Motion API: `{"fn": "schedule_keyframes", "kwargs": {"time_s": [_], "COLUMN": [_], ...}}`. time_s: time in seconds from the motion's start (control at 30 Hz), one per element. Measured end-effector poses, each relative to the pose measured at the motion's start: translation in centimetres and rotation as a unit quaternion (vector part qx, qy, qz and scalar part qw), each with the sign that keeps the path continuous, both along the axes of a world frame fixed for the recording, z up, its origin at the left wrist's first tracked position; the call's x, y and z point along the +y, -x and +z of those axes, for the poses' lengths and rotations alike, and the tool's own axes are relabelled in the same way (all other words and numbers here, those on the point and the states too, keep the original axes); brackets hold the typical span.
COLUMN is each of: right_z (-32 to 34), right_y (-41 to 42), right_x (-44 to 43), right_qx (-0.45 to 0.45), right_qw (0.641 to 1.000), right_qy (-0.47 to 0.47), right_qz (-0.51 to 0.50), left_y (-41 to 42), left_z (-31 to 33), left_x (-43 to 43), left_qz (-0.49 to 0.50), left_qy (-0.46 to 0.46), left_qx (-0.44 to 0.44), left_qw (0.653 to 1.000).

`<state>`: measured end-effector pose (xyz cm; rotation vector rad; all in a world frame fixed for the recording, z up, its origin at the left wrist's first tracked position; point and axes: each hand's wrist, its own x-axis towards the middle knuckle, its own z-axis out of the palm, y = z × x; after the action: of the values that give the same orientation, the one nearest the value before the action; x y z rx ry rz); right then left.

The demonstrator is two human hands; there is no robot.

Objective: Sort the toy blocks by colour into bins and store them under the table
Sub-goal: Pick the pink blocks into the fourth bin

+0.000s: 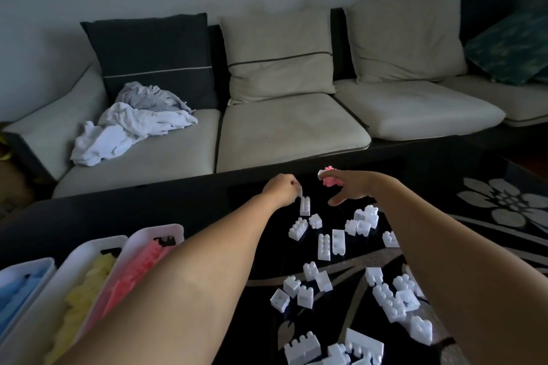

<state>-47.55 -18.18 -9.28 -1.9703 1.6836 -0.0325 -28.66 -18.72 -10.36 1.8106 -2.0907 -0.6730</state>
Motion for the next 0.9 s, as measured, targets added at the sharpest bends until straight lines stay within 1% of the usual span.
{"fn": "schedule_keyframes", "kwargs": {"time_s": [0.1,0.2,0.3,0.37,0.43,0.53,0.63,0.7,0.73,0.77,0.83,0.9], "right_z": [-0.2,-1.0,-0.4,-0.1,-0.1,0.0,0.9,1.3,1.3,1.6,2.0,2.2], "right_y": [-0.3,-0.8,-1.6,-2.2,-2.6,-2.4,-2.2,-2.1,-2.0,-2.1,-2.1,-2.2], "right_x": [1.2,2.4,4.7,6.1,7.6,9.3,11.2,12.2,12.4,12.9,13.6,14.3], "right_qx": [0.013,0.029,0.086,0.132,0.139,0.070,0.027,-0.004,-0.038,-0.091,-0.200,-0.283], "right_qw": [1.000,0.998,0.990,0.984,0.984,0.988,0.988,0.985,0.980,0.969,0.932,0.906], "right_qy": [0.022,0.064,0.114,0.117,0.113,0.129,0.139,0.142,0.147,0.153,0.161,0.132], "right_qz": [0.002,-0.003,0.002,0.010,-0.004,-0.044,-0.063,-0.098,-0.128,-0.173,-0.256,-0.286], "left_y": [-0.3,-0.7,-1.3,-1.8,-2.6,-3.7,-5.1,-6.4,-7.1,-8.0,-9.9,-11.9], "left_z": [0.1,0.3,0.2,0.2,0.7,1.9,3.9,5.3,5.9,6.4,7.3,7.7], "left_x": [1.0,2.4,4.0,5.3,6.8,8.4,10.3,11.6,12.2,12.9,14.7,16.4], "left_qz": [0.025,0.047,0.057,0.051,0.049,0.057,0.061,0.063,0.067,0.070,0.075,0.078], "left_qy": [-0.015,-0.014,0.011,0.028,0.042,0.064,0.097,0.118,0.126,0.136,0.148,0.159], "left_qx": [0.042,0.061,0.070,0.069,0.068,0.080,0.097,0.103,0.105,0.108,0.105,0.078], "left_qw": [0.999,0.997,0.996,0.996,0.996,0.993,0.989,0.986,0.984,0.982,0.981,0.981]}}
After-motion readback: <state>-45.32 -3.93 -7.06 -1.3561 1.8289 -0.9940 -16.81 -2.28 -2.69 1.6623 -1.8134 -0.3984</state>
